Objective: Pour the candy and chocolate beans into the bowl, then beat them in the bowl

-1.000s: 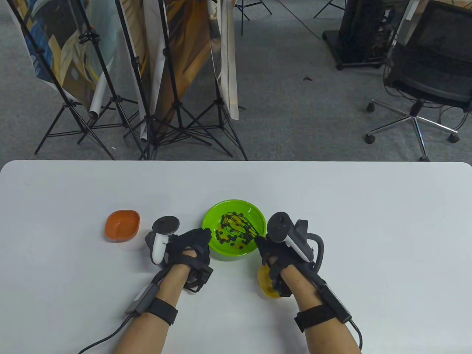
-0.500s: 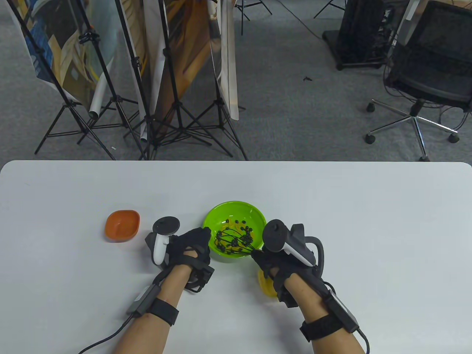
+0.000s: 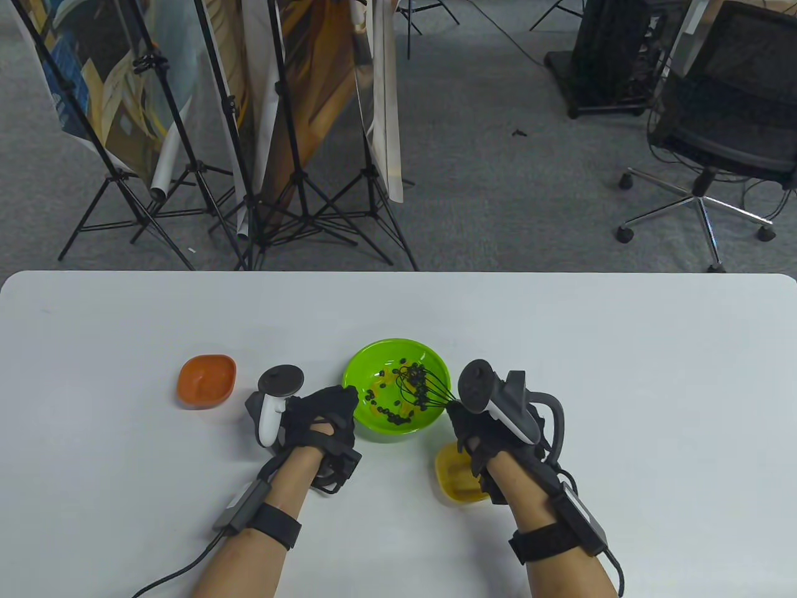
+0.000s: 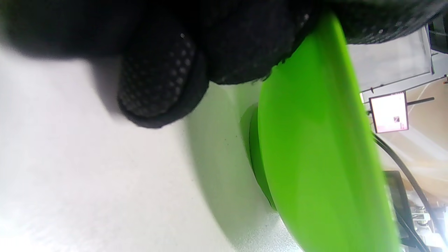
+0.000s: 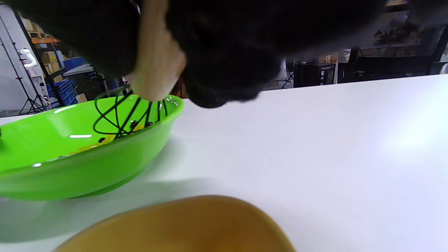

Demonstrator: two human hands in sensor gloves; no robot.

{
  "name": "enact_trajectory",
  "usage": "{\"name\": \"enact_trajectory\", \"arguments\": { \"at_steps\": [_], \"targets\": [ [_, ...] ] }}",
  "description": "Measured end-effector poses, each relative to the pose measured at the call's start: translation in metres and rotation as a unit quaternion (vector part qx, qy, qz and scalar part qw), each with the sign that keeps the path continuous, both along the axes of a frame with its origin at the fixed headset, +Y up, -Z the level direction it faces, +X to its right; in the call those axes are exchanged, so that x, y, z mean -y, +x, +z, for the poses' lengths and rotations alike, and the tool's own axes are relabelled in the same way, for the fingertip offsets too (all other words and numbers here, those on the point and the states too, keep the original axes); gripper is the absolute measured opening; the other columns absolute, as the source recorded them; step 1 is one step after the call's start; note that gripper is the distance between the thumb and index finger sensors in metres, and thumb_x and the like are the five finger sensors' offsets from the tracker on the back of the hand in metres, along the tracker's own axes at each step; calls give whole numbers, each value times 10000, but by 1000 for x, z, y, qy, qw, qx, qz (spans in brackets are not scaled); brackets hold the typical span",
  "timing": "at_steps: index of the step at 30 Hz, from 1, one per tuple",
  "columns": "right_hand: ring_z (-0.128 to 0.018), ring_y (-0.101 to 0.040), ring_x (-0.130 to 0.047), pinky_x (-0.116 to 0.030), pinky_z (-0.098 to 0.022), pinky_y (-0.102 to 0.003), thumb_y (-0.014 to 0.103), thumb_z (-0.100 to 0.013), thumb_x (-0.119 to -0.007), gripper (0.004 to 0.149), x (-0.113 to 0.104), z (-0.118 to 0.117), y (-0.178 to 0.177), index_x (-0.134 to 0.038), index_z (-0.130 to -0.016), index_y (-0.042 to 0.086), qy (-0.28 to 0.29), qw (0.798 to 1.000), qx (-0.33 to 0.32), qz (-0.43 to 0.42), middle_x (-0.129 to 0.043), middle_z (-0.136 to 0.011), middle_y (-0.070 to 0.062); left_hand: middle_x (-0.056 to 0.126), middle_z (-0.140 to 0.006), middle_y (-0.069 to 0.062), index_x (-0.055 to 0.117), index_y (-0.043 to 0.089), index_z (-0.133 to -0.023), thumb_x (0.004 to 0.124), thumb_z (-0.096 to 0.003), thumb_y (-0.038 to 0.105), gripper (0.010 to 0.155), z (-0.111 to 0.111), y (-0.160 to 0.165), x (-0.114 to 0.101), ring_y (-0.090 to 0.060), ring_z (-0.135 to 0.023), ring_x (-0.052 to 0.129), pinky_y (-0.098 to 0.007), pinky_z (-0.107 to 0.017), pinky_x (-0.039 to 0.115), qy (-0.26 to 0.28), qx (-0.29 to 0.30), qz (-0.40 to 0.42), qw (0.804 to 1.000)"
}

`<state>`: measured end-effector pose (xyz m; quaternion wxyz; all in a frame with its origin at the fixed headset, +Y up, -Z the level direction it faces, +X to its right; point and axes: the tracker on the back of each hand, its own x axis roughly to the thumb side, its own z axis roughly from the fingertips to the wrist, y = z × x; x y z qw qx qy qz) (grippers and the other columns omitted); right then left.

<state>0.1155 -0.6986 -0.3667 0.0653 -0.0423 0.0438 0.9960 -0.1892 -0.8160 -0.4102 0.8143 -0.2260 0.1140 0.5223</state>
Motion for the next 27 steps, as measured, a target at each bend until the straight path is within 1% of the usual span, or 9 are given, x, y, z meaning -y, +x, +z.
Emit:
{"name": "enact_trajectory", "arguments": {
  "at_steps": [3,7,8,10,12,15,19,23,27],
  "targets": [
    [0,-174,-916,-862,23,-398,559,-469,-755,592,8,-3,-5,-909,-759,66,0,999,2,-36,-995,-326,-76,981,-283,75,860,170,-600,743,-425,573,455,0,0,0,-184,-296,1081,-327,-180,922,-2,2,5,1000],
    [5,-172,-918,-863,29,-396,556,-470,-747,588,21,-1,-20,-911,-762,74,-7,996,-20,-81,-996,-322,-74,983,-285,73,863,173,-602,742,-423,575,457,-1,0,0,-189,-301,1078,-331,-186,919,-3,11,6,1000],
    [4,-172,-919,-864,29,-396,557,-473,-744,583,25,0,-25,-911,-767,82,-26,995,-27,-96,-997,-323,-74,984,-286,73,862,174,-604,740,-423,576,457,-1,0,0,-189,-301,1078,-332,-187,919,-2,10,6,1000],
    [11,-177,-918,-861,34,-401,551,-472,-753,582,25,2,-28,-918,-765,75,-15,995,-35,-92,-999,-316,-80,983,-293,79,857,178,-611,733,-424,578,458,-1,-1,1,-185,-306,1079,-327,-190,921,-5,10,8,1000],
    [10,-175,-920,-863,33,-399,556,-475,-752,582,24,4,-28,-919,-769,82,-26,994,-51,-91,-1001,-316,-76,982,-296,83,854,182,-616,727,-426,579,458,-1,-1,1,-183,-311,1078,-326,-192,921,-6,10,11,1000],
    [10,-185,-920,-859,30,-407,553,-477,-762,579,21,6,-25,-920,-768,79,-46,990,-85,-98,-1001,-316,-82,981,-302,89,849,189,-624,714,-430,581,457,0,-1,1,-178,-316,1078,-321,-197,920,-9,10,12,1000],
    [4,-200,-919,-855,21,-420,554,-467,-789,577,13,10,-16,-930,-765,80,-59,988,-105,-93,-1004,-317,-90,979,-301,95,847,191,-624,708,-429,585,461,0,0,1,-170,-313,1080,-316,-194,923,-6,5,6,1000],
    [-13,-210,-921,-854,0,-428,559,-456,-820,572,-1,13,-5,-938,-767,94,-57,991,-103,-58,-1006,-329,-92,977,-297,96,854,192,-614,706,-428,590,464,0,1,0,-167,-308,1079,-314,-192,924,-2,3,-4,1000],
    [-21,-216,-920,-854,-9,-432,560,-446,-844,571,-16,17,6,-945,-764,96,-31,997,-75,-17,-1006,-335,-95,977,-295,94,856,193,-612,707,-428,589,462,0,1,0,-170,-309,1077,-315,-192,922,0,4,-8,1000]
  ]
}}
